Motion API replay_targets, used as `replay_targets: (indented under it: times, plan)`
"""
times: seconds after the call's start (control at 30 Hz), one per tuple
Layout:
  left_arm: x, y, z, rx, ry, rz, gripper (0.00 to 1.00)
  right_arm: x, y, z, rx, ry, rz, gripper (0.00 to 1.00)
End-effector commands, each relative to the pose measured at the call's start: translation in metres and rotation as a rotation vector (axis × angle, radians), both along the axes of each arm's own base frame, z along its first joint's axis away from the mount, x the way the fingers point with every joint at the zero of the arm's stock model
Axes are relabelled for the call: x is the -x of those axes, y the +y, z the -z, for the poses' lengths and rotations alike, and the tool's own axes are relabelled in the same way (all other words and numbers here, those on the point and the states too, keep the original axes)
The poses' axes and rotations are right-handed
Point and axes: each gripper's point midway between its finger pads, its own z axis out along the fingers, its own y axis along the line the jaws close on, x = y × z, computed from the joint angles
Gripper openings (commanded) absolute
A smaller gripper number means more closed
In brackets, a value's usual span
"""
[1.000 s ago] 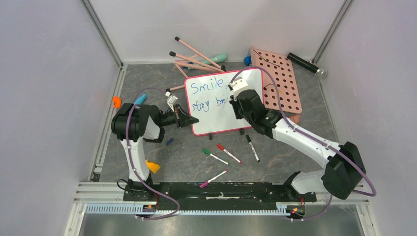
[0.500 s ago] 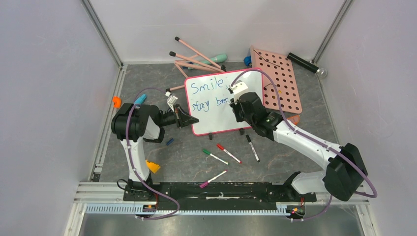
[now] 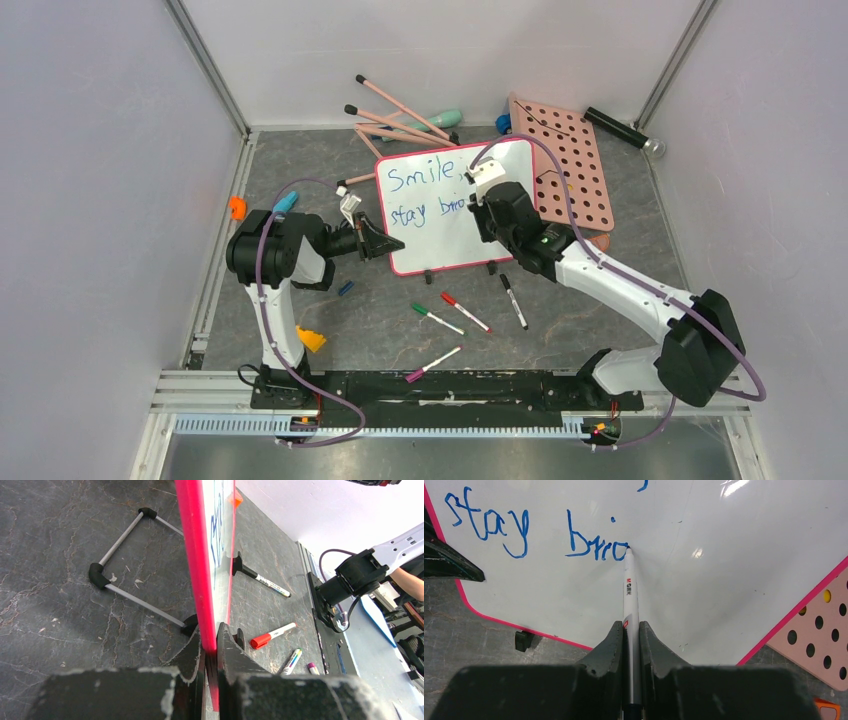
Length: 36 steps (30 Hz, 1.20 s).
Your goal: Write a sentence on the whiteboard
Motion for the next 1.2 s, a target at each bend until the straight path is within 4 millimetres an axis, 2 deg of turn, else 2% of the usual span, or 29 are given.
replay_targets:
  times: [0.0,0.17,0.47,0.63,0.9,1.03,1.17]
  plan:
    - [-0.018,0.008,0.018,-0.077,-0.227,-0.064,0.03,-0.014,0.000,-0.022,-0.012,-0.057,0.028,0.00]
    - [-0.018,0.008,0.018,-0.077,-0.226,-0.064,0.02,-0.011,-0.002,-0.014,-0.002,-0.038,0.022,0.00]
    - [-0.018,0.008,0.018,-0.077,-0.225,-0.064,0.03,0.011,-0.011,0.016,0.009,0.025,-0.001,0.00]
    - [-0.018,0.008,0.019,-0.078,-0.224,-0.064,0.03,0.016,-0.007,0.023,-0.014,0.040,-0.027,0.00]
    - [-0.018,0.008,0.018,-0.078,-0.225,-0.065,0.02,0.010,0.016,0.004,-0.083,0.024,-0.093,0.00]
    - [-0.018,0.008,0.018,-0.077,-0.226,-0.065,0.02,0.006,0.022,-0.017,-0.117,-0.006,-0.100,0.00]
    - [-0.018,0.008,0.018,-0.077,-0.225,-0.064,0.03,0.004,0.016,-0.041,-0.137,-0.063,-0.077,0.00]
